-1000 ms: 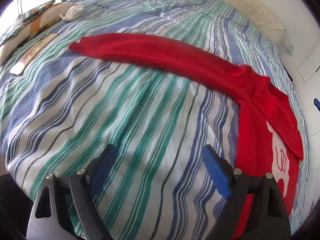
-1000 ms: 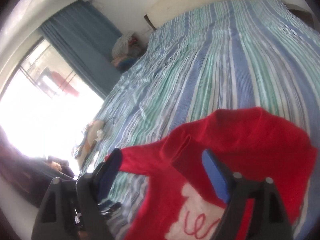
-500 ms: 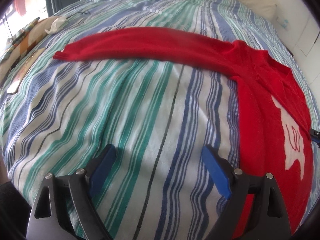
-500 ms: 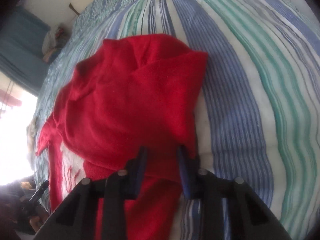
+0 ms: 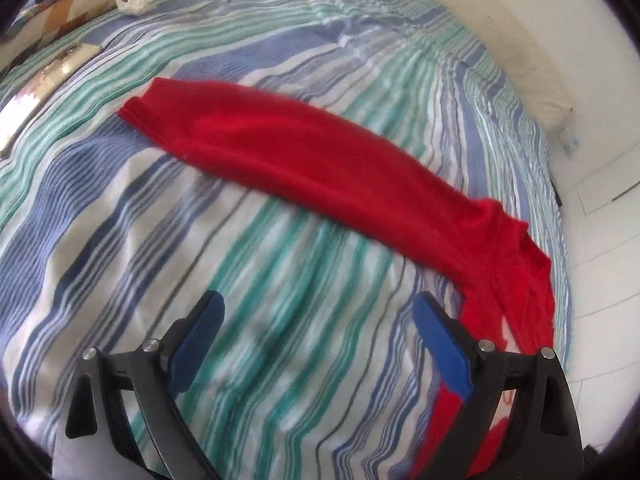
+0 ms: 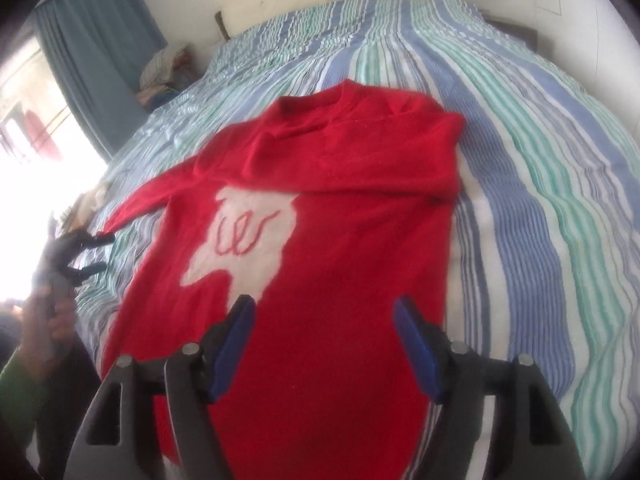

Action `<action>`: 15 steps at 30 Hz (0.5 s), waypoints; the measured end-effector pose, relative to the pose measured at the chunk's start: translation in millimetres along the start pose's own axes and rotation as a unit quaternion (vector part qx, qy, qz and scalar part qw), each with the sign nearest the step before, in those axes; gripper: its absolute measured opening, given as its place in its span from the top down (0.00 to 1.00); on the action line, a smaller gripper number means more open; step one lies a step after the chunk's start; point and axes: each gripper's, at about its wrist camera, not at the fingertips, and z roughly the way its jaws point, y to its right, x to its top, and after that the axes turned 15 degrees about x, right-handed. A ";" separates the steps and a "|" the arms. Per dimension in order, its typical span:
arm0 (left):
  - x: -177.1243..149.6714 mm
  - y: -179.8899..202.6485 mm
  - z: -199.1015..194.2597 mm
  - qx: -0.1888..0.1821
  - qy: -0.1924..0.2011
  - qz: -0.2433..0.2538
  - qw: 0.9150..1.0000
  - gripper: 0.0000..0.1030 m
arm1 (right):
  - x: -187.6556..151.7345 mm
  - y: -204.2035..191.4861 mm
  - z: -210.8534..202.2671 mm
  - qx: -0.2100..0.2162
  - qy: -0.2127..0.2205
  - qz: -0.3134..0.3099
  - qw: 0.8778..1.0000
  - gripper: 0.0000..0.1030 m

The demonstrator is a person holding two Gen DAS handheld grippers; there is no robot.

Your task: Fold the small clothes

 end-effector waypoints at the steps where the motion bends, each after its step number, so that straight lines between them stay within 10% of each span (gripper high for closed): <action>1: 16.3 -14.2 7.0 0.009 -0.003 -0.031 0.999 0.07 | -8.9 -3.1 -0.7 0.006 0.000 0.007 1.000 0.31; 7: 76.7 -68.0 48.0 0.001 -0.019 -0.159 0.987 0.14 | -33.7 -20.2 3.5 0.014 -0.012 0.015 1.000 0.31; 10: 93.8 -57.2 48.2 0.010 -0.002 -0.126 0.992 0.95 | -34.0 -27.9 6.6 0.015 -0.019 0.004 1.000 0.31; 15: 97.8 -30.0 5.6 0.045 0.055 -0.065 0.995 0.96 | -30.0 -35.3 -2.6 0.021 -0.005 -0.004 1.000 0.31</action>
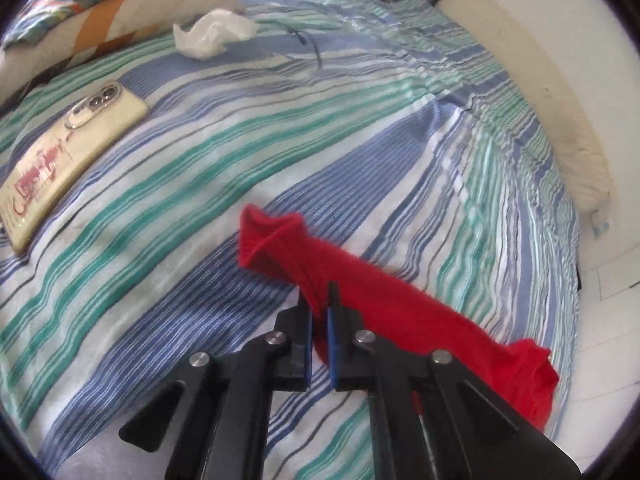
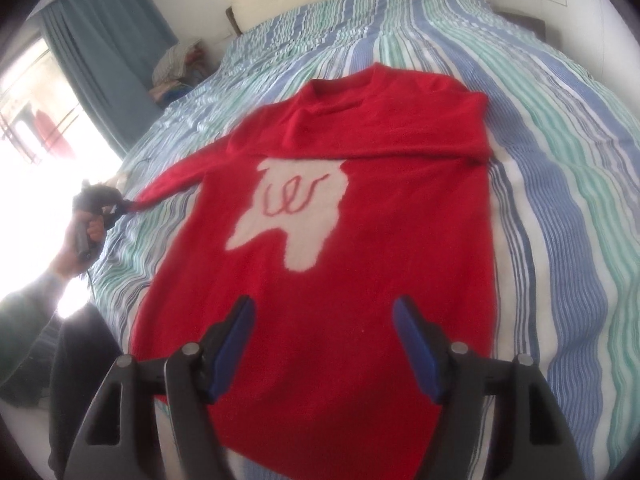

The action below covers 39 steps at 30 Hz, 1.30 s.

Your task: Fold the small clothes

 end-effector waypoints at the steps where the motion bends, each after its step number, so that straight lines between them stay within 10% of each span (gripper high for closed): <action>1: -0.7 14.2 -18.0 -0.003 0.021 0.026 0.999 0.96 | 0.3 -1.0 -3.3 -0.001 0.005 -0.004 1.000 0.31; 5: -19.6 103.7 -96.9 -0.065 0.083 0.144 0.984 0.96 | -4.1 -3.3 -17.4 -0.007 0.027 -0.018 0.999 0.31; 9: -67.5 212.0 -157.8 -0.149 0.115 0.258 0.948 0.96 | -7.9 -0.6 -26.3 -0.015 0.040 -0.025 0.999 0.31; 13: -135.4 297.4 -179.9 -0.209 0.101 0.343 0.910 0.96 | -15.1 10.4 -37.8 -0.021 0.056 -0.007 0.998 0.31; 16: -186.1 338.0 -166.4 -0.198 0.088 0.382 0.899 0.91 | -21.1 19.3 -47.5 -0.030 0.067 0.003 0.997 0.31; 19: -230.1 354.5 -138.4 -0.191 0.047 0.412 0.890 0.38 | -27.5 28.4 -55.0 -0.044 0.075 0.009 0.996 0.31; 23: -266.0 335.2 -118.4 -0.187 0.006 0.450 0.873 0.29 | -28.6 47.0 -65.9 -0.054 0.086 0.041 0.994 0.31; 26: -255.9 293.8 -110.6 -0.162 0.011 0.438 0.884 0.25 | -18.3 57.3 -73.8 -0.070 0.089 0.048 0.992 0.31; 31: -184.7 240.5 -64.6 -0.036 0.050 0.334 0.941 0.20 | 37.4 64.7 -54.0 -0.045 0.050 0.028 0.997 0.31; 35: -174.1 231.5 5.9 0.081 0.011 0.353 0.932 0.23 | 103.5 64.9 -11.8 -0.001 0.036 0.026 0.999 0.32; 39: -178.5 205.5 7.5 0.073 0.022 0.329 0.941 0.09 | 149.1 54.5 40.4 0.009 0.008 -0.012 1.000 0.32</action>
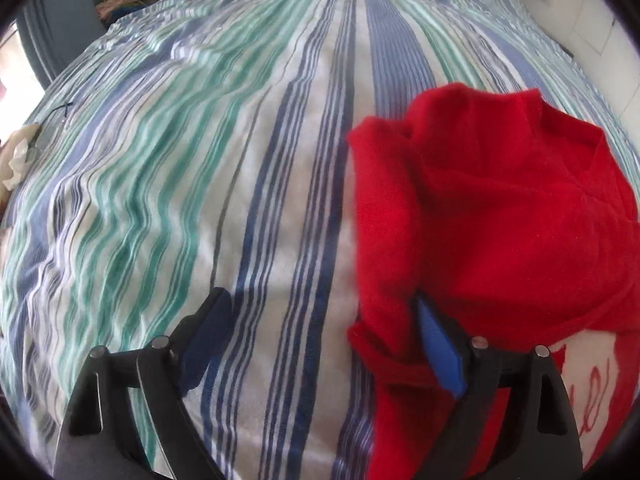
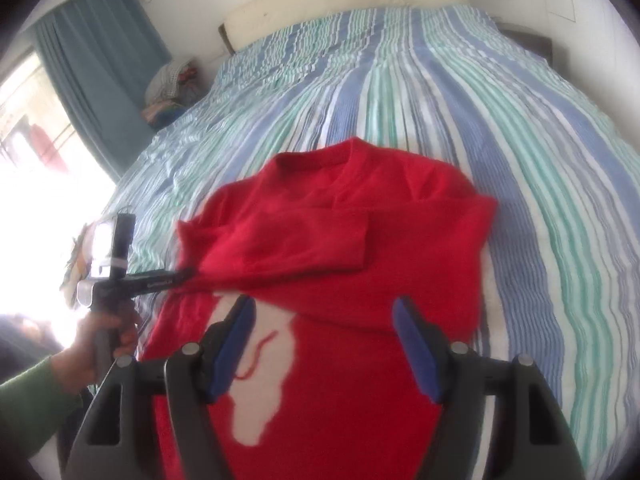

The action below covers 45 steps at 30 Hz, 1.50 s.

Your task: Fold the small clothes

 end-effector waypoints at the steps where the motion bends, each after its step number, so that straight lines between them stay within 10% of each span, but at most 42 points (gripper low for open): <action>1: -3.6 -3.8 -4.9 -0.006 0.001 -0.001 1.000 0.09 | 6.4 -0.2 11.8 0.002 -0.008 -0.003 1.000 0.32; 9: -25.2 4.8 -42.7 -0.011 0.042 0.057 0.997 0.08 | 30.5 -7.4 87.5 0.040 -0.054 -0.074 0.995 0.32; 12: -30.2 11.9 -25.5 0.000 0.010 0.085 0.996 0.07 | 15.9 11.4 125.9 0.019 -0.161 -0.055 0.985 0.38; 24: -154.4 -27.0 -97.1 -0.060 -0.024 0.086 0.994 0.06 | -98.9 -14.0 -19.8 -0.066 -0.144 -0.079 0.984 0.33; 29: -202.8 4.2 -107.4 0.018 0.015 0.138 0.990 0.03 | -174.7 -13.9 -26.7 -0.098 -0.160 -0.013 0.982 0.24; 33: -199.2 1.5 -103.6 0.016 -0.028 0.126 0.992 0.01 | -201.0 -16.4 -21.7 -0.146 -0.155 -0.017 0.977 0.15; 45: -224.3 -13.6 -114.4 -0.032 -0.106 0.110 0.988 0.02 | -197.8 0.1 -91.6 -0.045 -0.134 0.093 0.986 0.15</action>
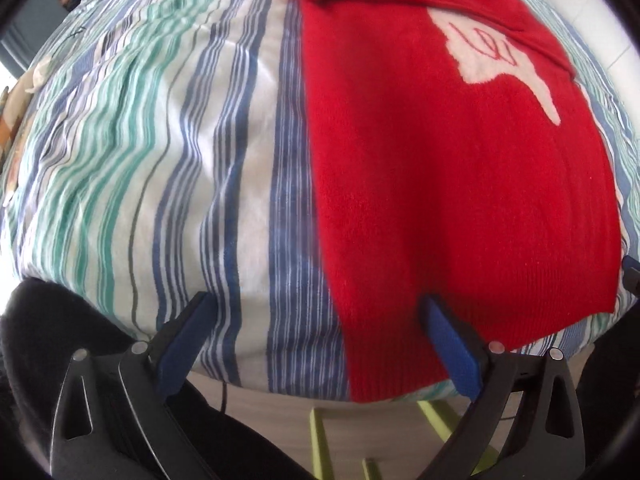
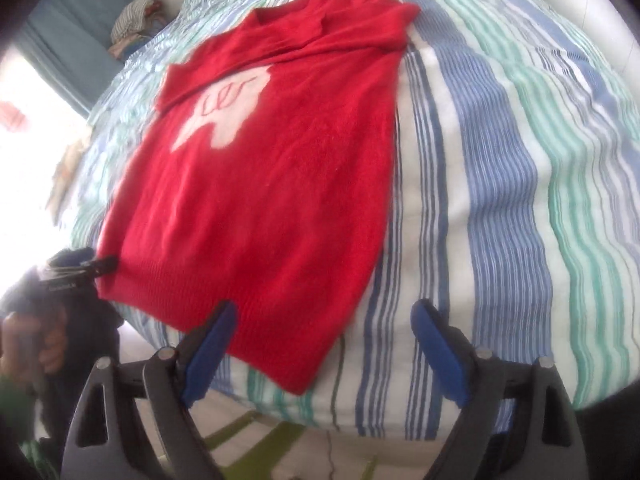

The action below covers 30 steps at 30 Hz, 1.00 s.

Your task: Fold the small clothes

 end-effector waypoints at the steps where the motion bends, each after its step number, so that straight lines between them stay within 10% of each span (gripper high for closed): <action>1: -1.2 1.3 1.1 -0.001 -0.006 -0.002 1.000 0.03 | -3.6 4.2 3.0 0.008 -0.006 0.018 1.000 0.15; 4: -6.6 5.2 -0.4 -0.021 -0.034 0.000 0.999 0.39 | -14.7 12.9 15.5 0.040 -0.023 0.055 0.997 0.24; 6: -13.9 10.6 -2.9 -0.037 -0.050 0.008 0.998 0.91 | -16.5 8.6 23.6 0.070 -0.027 0.060 0.995 0.64; 7: -15.6 12.4 -4.4 -0.051 -0.059 0.008 0.997 0.95 | -16.8 8.9 26.2 0.074 -0.033 0.065 0.995 0.86; 12: -0.5 -6.2 -31.3 -0.120 -0.037 -0.045 0.991 0.96 | -1.6 -1.0 9.0 0.102 0.007 0.068 0.992 0.96; 18: 108.1 -34.6 -52.3 -0.182 0.049 -0.113 0.976 0.96 | 83.3 -6.0 -28.5 0.111 0.111 0.019 0.987 0.96; 28: 332.0 -19.8 2.9 -0.152 0.061 -0.112 0.980 0.94 | 289.2 21.2 14.1 0.083 0.183 0.009 0.980 0.96; 30: 357.4 -24.6 18.0 -0.128 0.059 -0.139 0.980 0.79 | 316.2 31.8 32.7 0.088 0.176 0.020 0.980 0.95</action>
